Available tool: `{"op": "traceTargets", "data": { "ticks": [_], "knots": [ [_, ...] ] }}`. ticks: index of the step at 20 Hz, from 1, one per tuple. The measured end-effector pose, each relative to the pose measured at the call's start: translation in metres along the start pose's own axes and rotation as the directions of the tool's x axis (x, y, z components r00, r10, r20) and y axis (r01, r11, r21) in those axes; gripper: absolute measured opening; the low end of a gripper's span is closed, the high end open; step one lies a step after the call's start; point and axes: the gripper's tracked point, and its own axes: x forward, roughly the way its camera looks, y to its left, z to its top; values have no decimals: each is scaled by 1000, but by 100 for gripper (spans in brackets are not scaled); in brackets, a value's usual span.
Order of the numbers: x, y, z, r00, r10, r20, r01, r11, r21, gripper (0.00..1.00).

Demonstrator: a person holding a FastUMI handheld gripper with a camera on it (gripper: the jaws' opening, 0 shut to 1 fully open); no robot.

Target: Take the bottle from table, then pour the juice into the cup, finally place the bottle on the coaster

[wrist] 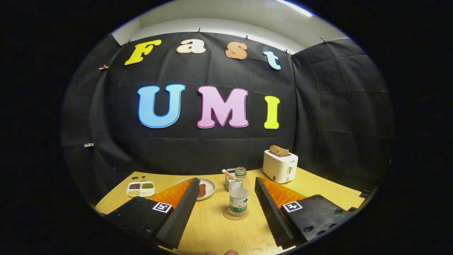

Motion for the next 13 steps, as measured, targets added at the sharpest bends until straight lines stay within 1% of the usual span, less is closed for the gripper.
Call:
{"op": "traceTargets", "data": {
  "ticks": [4,10,13],
  "knots": [
    [-17,-4,14,999,39,11,-39,999,17,97],
    [-37,-15,26,997,75,9,-75,997,35,97],
    [-44,-21,28,996,85,7,-85,996,16,97]
  ]
}}
